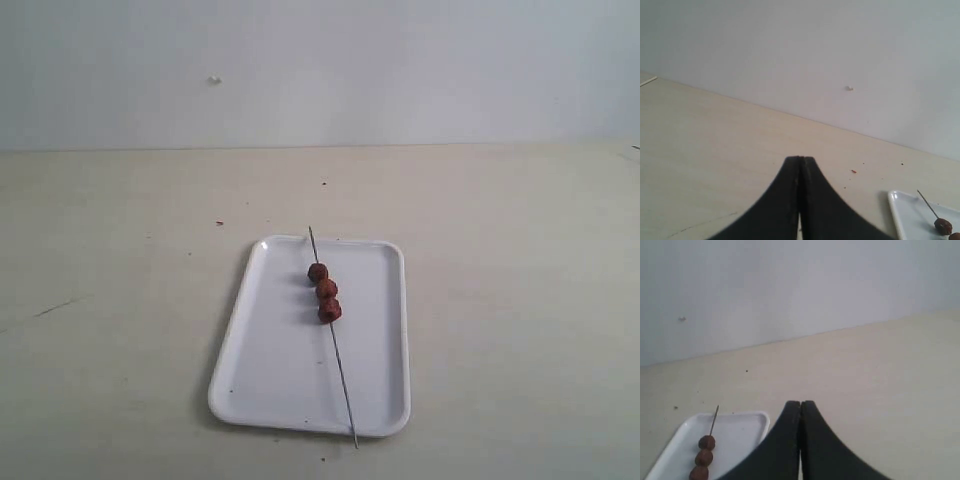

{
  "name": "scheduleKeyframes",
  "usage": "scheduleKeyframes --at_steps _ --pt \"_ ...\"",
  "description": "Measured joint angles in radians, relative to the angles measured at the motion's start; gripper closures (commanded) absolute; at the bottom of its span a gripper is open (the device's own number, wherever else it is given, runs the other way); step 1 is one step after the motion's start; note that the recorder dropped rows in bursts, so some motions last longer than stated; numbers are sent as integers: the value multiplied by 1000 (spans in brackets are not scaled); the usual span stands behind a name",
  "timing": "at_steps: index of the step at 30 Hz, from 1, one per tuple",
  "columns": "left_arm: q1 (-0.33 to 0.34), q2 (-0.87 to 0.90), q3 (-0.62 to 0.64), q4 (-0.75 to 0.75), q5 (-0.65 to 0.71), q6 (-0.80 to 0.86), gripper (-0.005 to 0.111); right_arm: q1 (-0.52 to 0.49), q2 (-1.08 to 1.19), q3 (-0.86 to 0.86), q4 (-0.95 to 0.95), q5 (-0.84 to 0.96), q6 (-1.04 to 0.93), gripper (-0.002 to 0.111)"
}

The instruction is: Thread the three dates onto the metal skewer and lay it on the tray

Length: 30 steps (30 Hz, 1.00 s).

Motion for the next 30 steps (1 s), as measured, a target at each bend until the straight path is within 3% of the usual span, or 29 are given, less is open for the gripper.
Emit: scheduleKeyframes --at_steps 10,22,30 --pt "0 0 0 0 2 0 107 -296 -251 131 -14 225 17 108" --pt "0 0 0 0 2 0 107 -311 -271 148 -14 240 17 108" --pt "0 0 0 0 2 0 107 -311 -271 148 91 240 -38 108"
